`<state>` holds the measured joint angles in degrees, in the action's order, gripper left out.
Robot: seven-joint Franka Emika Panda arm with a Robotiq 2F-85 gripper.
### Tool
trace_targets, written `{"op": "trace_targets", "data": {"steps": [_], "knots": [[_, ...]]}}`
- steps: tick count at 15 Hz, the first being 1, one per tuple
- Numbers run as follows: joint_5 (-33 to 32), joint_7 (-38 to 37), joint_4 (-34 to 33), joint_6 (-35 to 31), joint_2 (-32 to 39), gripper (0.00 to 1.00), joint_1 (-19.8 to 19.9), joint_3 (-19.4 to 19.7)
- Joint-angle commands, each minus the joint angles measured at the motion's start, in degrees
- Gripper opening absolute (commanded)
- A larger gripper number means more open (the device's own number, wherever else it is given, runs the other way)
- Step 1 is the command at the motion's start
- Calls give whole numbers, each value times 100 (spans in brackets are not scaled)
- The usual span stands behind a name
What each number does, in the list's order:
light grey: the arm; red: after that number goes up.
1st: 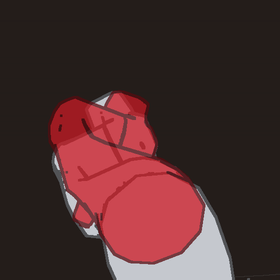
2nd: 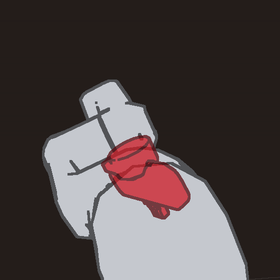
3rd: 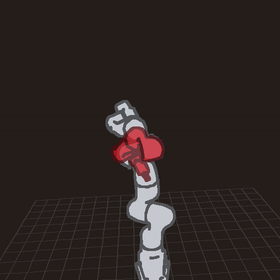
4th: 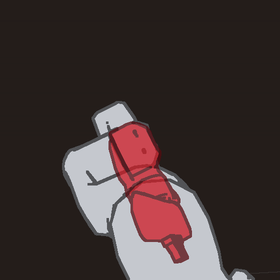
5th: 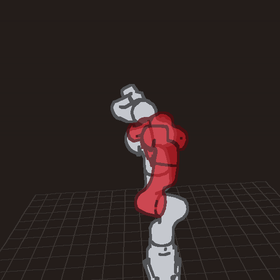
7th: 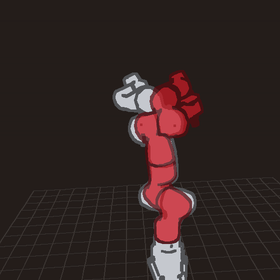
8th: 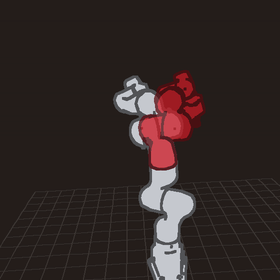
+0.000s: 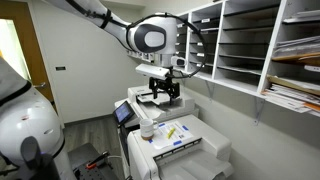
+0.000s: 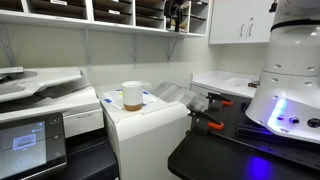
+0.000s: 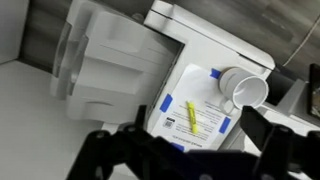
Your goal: Put the yellow pen in the mug
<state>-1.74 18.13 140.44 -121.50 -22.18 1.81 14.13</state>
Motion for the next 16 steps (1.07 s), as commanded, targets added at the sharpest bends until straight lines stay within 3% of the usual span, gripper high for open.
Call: {"op": "trace_targets", "data": {"steps": [1, 8, 13, 16], "knots": [[117, 508, -96, 26, 233, 100, -5, -59], [281, 890, -862, -1005, 2064, 100, -253, -497], [765, 860, -1888, -974, 3604, 100, -23, -998], [702, 721, -2358, -1142, 4346, 100, 164, -1208]]}}
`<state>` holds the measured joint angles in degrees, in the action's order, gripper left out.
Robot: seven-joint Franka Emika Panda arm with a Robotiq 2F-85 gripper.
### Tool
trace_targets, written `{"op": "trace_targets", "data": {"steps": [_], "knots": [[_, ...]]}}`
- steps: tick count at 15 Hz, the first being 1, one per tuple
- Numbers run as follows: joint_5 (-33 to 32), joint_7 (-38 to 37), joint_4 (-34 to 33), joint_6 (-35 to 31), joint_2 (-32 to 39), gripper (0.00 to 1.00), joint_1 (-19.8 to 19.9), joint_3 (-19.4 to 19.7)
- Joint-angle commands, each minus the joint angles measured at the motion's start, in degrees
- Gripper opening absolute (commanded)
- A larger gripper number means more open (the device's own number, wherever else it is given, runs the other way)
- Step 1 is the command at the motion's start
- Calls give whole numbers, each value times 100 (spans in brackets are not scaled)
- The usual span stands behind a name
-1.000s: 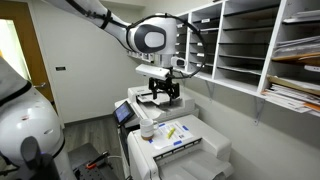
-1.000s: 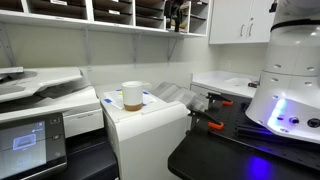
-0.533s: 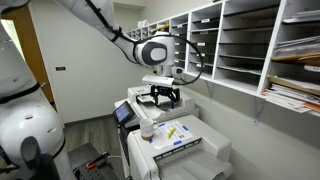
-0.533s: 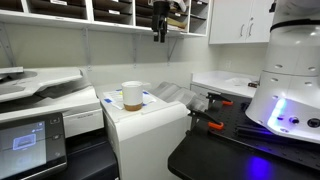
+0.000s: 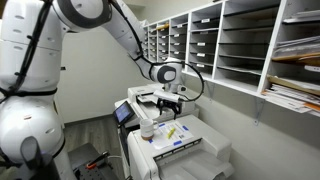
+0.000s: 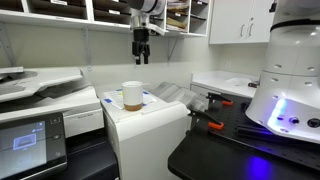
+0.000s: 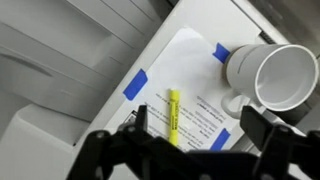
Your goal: Put the yellow pen in the mug
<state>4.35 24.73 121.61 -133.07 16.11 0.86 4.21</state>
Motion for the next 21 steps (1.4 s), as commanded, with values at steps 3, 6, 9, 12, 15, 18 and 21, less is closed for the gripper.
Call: {"op": "trace_targets", "data": {"steps": [3, 6, 9, 12, 15, 18, 21], "knots": [[-19, -50, -955, 98, 1151, 100, 415, -322], [-260, -254, -1330, 75, 1680, 100, 396, -332], [-485, -540, -1543, -70, 2016, 100, 273, -305], [-550, -574, -1527, -37, 2056, 100, 347, -433], [-571, -613, -1546, -37, 2091, 100, 341, -457], [-568, -610, -1546, -37, 2092, 100, 371, -455], [-813, -763, -1513, -721, 2202, 100, 169, -401]]}}
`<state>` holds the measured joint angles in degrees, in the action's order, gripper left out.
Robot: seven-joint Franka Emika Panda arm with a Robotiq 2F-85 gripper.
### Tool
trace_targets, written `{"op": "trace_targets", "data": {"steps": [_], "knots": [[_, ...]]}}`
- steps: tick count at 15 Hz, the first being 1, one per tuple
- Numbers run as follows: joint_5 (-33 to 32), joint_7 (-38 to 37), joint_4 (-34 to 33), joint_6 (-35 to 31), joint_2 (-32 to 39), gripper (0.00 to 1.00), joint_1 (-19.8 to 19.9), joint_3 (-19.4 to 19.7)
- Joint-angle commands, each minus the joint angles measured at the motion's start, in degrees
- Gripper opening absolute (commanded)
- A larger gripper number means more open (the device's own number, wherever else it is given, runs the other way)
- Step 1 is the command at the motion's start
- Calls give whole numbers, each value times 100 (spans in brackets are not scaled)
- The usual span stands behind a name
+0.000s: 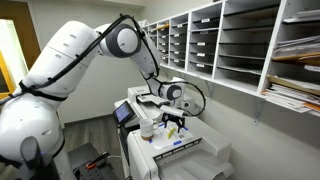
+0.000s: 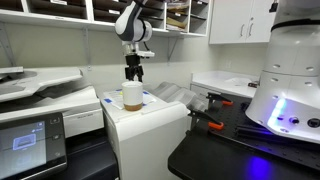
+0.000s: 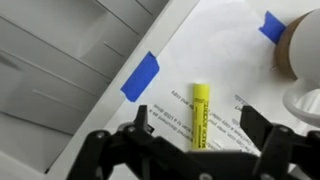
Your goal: Put the yellow pen in the mug
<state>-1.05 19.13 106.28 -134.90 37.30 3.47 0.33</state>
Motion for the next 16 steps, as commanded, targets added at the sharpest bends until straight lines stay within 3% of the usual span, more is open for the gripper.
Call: {"op": "trace_targets", "data": {"steps": [1, 6, 9, 11, 12, 16], "knots": [[-283, -170, 12, -771, 122, 100, -93, -69], [-346, -207, -168, -949, 412, 100, -217, -201], [-286, -339, -189, -933, 476, 81, -202, -171], [-344, -431, -219, -956, 508, 57, -222, -109], [-355, -414, -251, -950, 533, 54, -215, -101], [-375, -419, -444, -860, 691, 62, -230, -79]]}}
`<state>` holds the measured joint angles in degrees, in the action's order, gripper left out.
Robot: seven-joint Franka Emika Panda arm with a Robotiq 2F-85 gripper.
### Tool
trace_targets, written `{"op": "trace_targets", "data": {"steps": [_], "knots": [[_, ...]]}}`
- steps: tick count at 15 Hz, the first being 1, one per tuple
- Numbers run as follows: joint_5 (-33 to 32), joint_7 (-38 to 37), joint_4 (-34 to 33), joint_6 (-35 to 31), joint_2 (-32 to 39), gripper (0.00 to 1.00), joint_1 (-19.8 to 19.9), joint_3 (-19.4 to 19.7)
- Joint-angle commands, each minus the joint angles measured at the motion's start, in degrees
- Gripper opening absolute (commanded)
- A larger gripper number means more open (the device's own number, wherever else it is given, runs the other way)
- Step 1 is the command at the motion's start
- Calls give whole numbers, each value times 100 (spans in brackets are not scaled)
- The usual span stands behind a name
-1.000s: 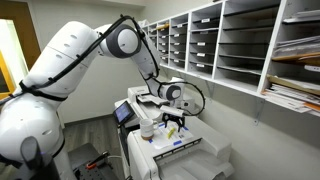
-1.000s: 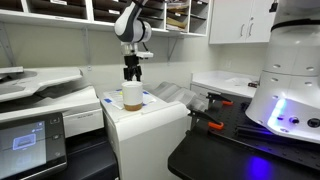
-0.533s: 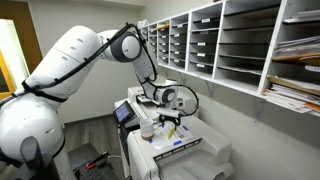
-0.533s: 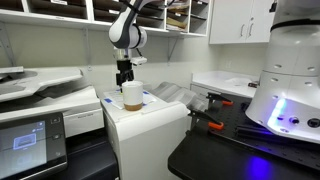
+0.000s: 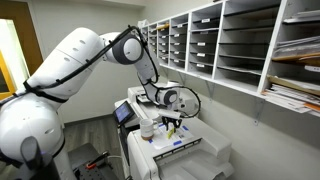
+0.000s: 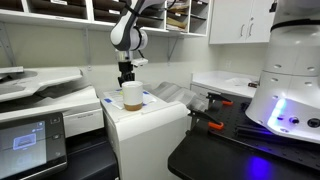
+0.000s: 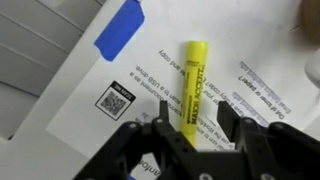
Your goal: Put the yellow pen in the mug
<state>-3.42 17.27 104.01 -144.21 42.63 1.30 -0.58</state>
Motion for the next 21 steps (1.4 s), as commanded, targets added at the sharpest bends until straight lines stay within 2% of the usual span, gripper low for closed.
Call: {"op": "trace_targets", "data": {"steps": [1, 2, 3, 4, 5, 10, 12, 15, 21], "knots": [[-131, -239, -272, 91, 211, 67, -12, 10], [-114, -225, -338, 122, 269, 66, 0, -7], [-110, -217, -406, 155, 330, 60, 6, -12], [-106, -216, -454, 166, 374, 41, 8, -15], [-135, -218, -492, 160, 410, 40, -10, 3], [-327, -147, -392, 65, 298, 0, -95, 30], [-460, -102, -378, 115, 276, 5, -142, 26], [-769, 406, -213, -81, 165, 5, -52, -100], [-812, 2612, 124, -238, -203, 5, 818, -872]]}}
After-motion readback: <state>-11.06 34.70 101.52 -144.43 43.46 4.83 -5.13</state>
